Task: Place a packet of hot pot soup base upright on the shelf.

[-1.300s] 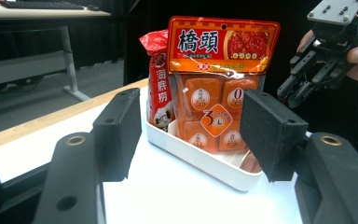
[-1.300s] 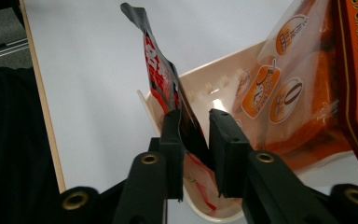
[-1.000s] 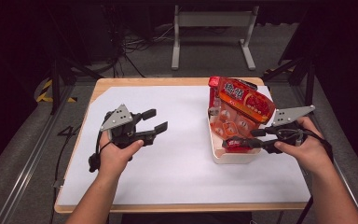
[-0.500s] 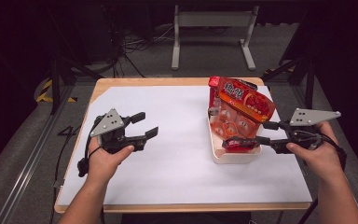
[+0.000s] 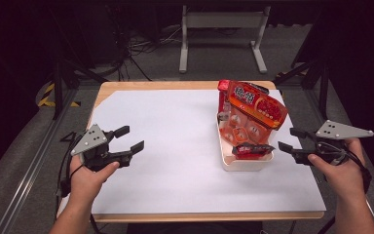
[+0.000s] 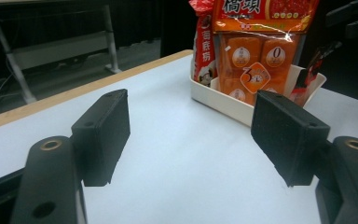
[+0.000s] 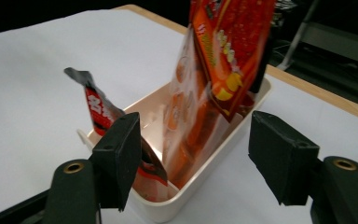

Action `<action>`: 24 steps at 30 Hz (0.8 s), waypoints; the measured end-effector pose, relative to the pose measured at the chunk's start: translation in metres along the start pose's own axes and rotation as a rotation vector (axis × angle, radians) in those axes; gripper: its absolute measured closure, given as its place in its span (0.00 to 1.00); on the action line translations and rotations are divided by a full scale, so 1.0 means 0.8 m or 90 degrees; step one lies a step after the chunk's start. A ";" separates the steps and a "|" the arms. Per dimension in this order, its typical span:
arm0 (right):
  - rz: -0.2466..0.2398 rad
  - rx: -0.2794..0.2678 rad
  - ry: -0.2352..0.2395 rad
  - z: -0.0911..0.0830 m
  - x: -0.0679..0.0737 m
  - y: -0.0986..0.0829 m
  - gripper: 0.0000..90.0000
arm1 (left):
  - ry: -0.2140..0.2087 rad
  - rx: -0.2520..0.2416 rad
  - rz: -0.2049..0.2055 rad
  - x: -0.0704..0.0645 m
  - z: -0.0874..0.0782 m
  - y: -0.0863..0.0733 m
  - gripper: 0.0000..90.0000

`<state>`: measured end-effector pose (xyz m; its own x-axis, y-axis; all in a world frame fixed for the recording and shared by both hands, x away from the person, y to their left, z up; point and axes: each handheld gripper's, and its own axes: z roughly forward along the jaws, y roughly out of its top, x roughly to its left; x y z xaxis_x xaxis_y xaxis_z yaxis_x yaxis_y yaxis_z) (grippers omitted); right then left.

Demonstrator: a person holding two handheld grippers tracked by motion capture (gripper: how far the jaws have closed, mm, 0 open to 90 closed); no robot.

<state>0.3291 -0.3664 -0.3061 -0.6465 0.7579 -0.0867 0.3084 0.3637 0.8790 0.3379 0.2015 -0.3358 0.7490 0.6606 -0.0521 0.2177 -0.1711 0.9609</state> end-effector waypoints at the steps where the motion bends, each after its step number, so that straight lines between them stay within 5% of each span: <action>1: 0.008 -0.005 -0.011 -0.001 0.000 -0.002 0.37 | 0.003 -0.001 0.000 0.002 -0.002 -0.002 0.32; 10: 0.045 -0.025 -0.054 0.007 -0.008 -0.025 0.26 | 0.019 0.018 -0.012 0.011 -0.010 -0.017 0.31; 24: 0.054 -0.035 -0.049 0.030 -0.008 -0.065 0.22 | 0.034 0.033 -0.022 0.024 -0.015 -0.035 0.27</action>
<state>0.3341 -0.3767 -0.3627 -0.5633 0.8251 -0.0442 0.3202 0.2673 0.9089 0.3384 0.2277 -0.3605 0.7067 0.7041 -0.0693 0.2758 -0.1839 0.9435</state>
